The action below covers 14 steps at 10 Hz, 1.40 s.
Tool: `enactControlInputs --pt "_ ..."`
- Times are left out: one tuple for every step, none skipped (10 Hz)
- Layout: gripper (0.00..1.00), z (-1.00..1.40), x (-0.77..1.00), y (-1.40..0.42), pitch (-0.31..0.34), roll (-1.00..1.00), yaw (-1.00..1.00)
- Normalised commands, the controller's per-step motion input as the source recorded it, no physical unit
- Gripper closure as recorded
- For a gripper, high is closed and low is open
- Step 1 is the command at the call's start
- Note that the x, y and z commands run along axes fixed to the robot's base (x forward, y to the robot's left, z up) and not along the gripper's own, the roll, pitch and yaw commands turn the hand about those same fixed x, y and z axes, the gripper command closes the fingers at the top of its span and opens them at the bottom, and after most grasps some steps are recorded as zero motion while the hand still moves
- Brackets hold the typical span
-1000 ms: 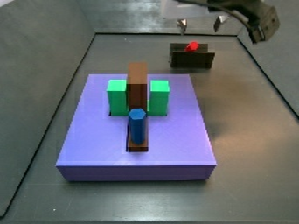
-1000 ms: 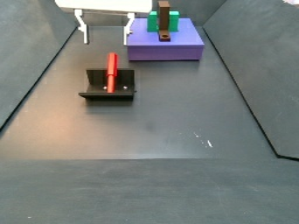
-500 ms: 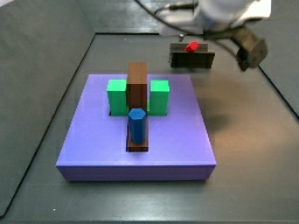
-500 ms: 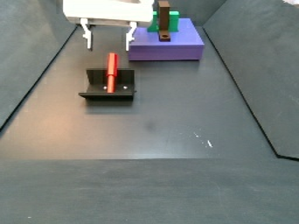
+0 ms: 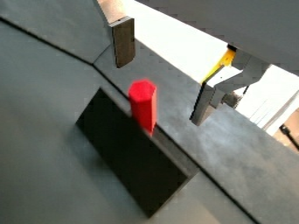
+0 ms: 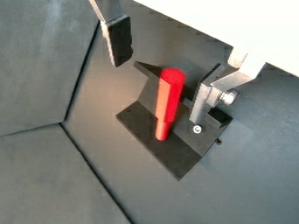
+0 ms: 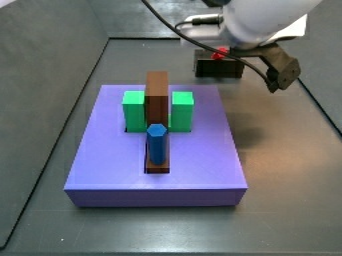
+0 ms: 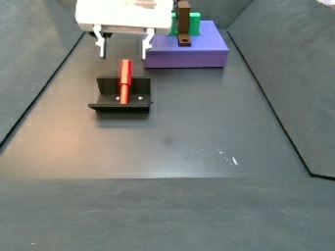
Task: Pick up the red object. Move up. Place the red object on the fixture. Regrasp the red object. Move to above the board. Insert the red object.
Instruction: Regrasp the red object.
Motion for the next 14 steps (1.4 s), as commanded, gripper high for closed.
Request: enactControlInputs --pt "0.0 -0.32 0.14 0.15 -0.114 0.0 0.0" --pt "0.0 -0.19 0.15 0.21 -0.077 -0.07 -0.02" --pt "0.0 -0.13 0.11 0.2 -0.094 -0.11 -0.03" --pt "0.0 -0.21 0.01 0.18 -0.129 -0.13 -0.02" --pt "0.0 -0.28 0.0 0.18 -0.123 -0.13 0.0" --pt "0.0 -0.3 -0.05 0.15 -0.02 -0.08 0.0" --pt "0.0 -0.12 0.0 0.12 0.0 -0.01 0.0" --pt "0.0 -0.08 0.0 0.04 0.0 0.0 0.0" --pt "0.0 -0.1 -0.02 0.0 0.0 0.0 0.0" --pt "0.0 -0.15 -0.04 0.0 0.009 0.0 0.0" --pt "0.0 -0.2 -0.06 0.0 0.037 0.0 -0.01" --pt "0.0 -0.22 -0.08 0.0 0.043 0.0 -0.03" --pt "0.0 -0.18 -0.08 0.0 0.066 0.0 -0.08" --pt "0.0 -0.21 0.0 -0.01 0.063 0.0 -0.21"
